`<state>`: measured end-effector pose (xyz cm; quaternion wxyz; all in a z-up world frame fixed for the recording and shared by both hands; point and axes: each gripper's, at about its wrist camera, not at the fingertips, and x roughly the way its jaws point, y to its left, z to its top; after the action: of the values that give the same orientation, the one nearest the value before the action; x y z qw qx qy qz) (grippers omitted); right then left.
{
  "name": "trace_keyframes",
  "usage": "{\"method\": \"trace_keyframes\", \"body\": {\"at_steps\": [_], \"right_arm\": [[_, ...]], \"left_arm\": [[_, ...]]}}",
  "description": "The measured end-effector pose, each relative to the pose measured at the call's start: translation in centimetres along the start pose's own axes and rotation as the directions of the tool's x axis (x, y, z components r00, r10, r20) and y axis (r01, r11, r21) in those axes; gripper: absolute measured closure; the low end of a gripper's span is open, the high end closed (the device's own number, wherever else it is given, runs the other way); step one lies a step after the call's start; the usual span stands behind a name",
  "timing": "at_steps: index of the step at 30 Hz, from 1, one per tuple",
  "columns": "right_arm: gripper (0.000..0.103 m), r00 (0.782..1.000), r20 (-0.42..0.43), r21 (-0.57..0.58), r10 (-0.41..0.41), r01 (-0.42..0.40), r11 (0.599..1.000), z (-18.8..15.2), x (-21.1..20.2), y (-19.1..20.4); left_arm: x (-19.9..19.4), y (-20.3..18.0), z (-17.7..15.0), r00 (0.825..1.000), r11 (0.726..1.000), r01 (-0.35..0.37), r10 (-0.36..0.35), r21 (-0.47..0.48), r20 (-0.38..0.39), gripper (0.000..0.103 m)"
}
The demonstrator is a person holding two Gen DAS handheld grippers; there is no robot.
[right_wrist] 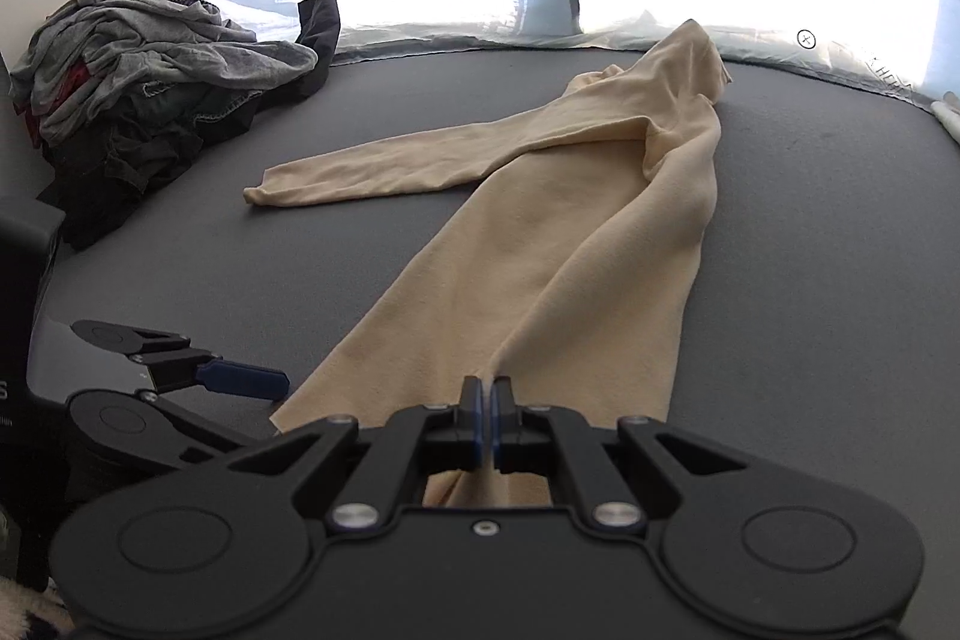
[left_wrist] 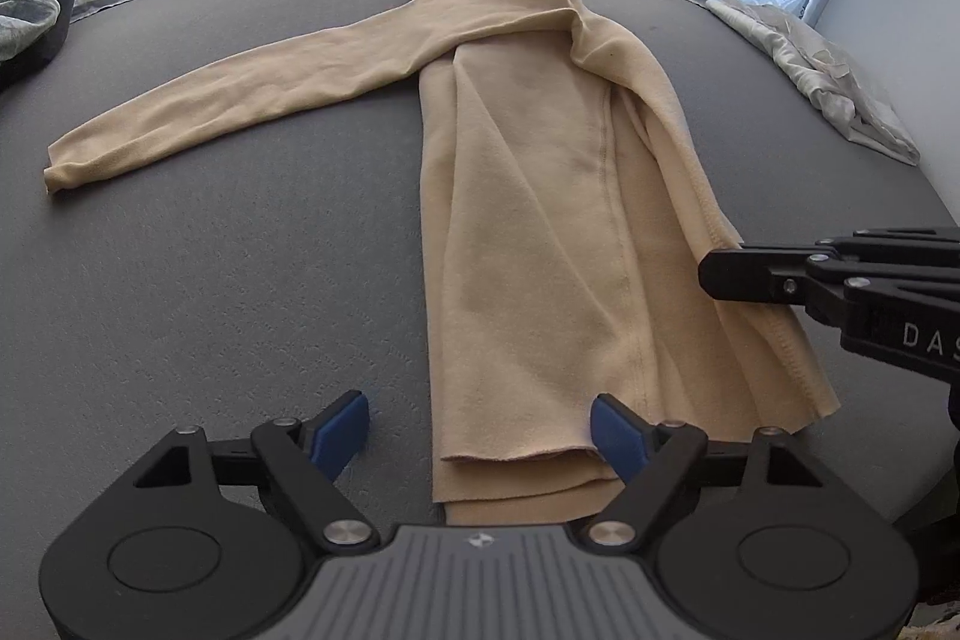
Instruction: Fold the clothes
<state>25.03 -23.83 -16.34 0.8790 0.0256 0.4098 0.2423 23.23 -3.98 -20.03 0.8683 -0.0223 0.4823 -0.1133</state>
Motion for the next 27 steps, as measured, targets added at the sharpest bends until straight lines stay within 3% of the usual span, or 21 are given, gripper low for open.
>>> {"method": "trace_keyframes", "body": {"at_steps": [4,8,15,17,21,24,27], "right_arm": [[0.098,0.995,-0.079,0.175,0.054,-0.039,0.984,-1.0,2.7,-1.6],[0.089,0.989,-0.066,0.294,0.129,-0.105,0.95,-2.1,2.8,-2.9],[0.086,0.973,-0.064,0.468,0.222,-0.168,0.868,-3.3,1.8,-5.1],[0.083,0.98,-0.03,0.488,0.197,-0.158,0.859,-3.4,0.7,-5.3],[0.083,0.988,0.098,0.526,0.12,-0.154,0.837,-2.7,-2.5,-6.7],[0.083,0.983,0.153,0.575,0.102,-0.173,0.8,-1.9,-3.2,-8.1],[0.084,0.988,0.145,0.575,0.059,-0.133,0.807,-0.9,-2.8,-8.9]], "left_arm": [[0.2,-0.3,-0.1,1.0,1.0,0.009,-0.009,0.028,-0.003,0.014],[0.4,-0.6,-0.1,1.0,0.999,0.013,-0.012,0.051,-0.012,0.009],[0.5,-0.1,0.7,0.998,0.999,0.044,-0.043,0.023,-0.05,0.006],[-0.1,0.7,1.2,0.998,0.999,0.047,-0.048,-0.005,-0.041,0.006],[-2.3,3.5,2.5,0.998,0.995,-0.012,0.017,-0.096,0.056,0.006],[-3.3,6.8,3.6,0.993,0.972,-0.028,0.054,-0.235,0.103,0.006],[-3.6,9.7,4.5,0.984,0.94,-0.099,0.14,-0.325,0.106,0.006]]}}
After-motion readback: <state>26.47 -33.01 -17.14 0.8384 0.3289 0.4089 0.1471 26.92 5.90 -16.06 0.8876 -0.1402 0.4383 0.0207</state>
